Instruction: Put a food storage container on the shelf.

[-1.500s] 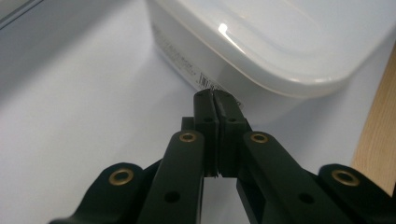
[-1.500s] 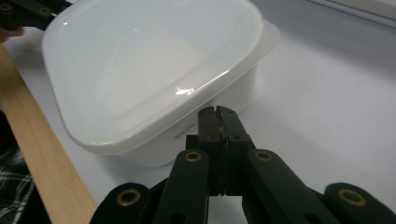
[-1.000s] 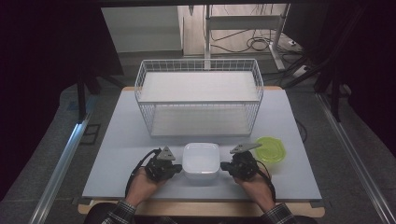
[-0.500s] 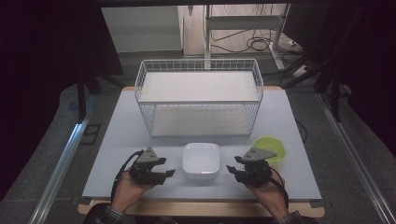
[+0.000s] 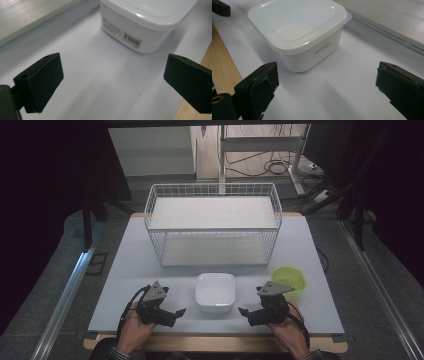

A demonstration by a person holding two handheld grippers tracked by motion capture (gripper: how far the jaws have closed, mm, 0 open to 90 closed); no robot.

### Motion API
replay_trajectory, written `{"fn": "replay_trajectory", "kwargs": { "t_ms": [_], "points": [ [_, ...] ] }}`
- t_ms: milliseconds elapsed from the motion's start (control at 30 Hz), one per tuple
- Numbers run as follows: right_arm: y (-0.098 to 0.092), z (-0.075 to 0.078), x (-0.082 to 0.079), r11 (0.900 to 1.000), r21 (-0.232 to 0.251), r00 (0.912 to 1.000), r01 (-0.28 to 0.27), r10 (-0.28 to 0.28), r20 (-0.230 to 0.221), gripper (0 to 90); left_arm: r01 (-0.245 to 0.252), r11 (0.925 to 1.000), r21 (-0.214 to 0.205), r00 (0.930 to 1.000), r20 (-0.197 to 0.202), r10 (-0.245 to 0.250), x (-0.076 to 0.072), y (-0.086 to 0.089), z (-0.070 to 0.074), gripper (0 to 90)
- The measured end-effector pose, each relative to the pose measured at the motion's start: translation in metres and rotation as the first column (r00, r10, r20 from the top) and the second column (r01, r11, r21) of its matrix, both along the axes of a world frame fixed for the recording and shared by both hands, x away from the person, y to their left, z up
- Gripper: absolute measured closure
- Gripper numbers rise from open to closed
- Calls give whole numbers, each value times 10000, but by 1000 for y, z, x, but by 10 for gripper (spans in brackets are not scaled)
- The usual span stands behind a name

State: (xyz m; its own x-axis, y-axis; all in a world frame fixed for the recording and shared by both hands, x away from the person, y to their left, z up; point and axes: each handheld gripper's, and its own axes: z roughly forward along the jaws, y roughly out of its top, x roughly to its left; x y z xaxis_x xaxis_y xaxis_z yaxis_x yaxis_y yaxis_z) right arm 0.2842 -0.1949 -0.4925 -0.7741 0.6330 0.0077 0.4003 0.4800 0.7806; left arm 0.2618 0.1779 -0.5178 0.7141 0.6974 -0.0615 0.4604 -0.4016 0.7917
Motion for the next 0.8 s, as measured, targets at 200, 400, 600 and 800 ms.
{"fn": "replay_trajectory", "kwargs": {
  "t_ms": [200, 400, 600, 800],
  "points": [
    [1, 1, 1, 10000, 87, 10000, -42, 42, -1, 22, -107, 9993, -369, 9993, -366, 93, 2, 0, 2, 31],
    [2, 2, 4, 9997, 204, 9997, -110, 115, -224, 31, 68, 9999, -128, 9986, -532, -74, 4, -9, 4, 41],
    [11, 6, 6, 9997, 159, 9994, -170, 175, -301, 27, 237, 9985, -500, 9982, -547, -264, 16, -15, 14, 24],
    [17, 7, 13, 9999, 45, 9966, -131, 134, -810, 46, 346, 9900, -1368, 9926, -1108, -500, 27, -17, 18, 35]
  ]
}}
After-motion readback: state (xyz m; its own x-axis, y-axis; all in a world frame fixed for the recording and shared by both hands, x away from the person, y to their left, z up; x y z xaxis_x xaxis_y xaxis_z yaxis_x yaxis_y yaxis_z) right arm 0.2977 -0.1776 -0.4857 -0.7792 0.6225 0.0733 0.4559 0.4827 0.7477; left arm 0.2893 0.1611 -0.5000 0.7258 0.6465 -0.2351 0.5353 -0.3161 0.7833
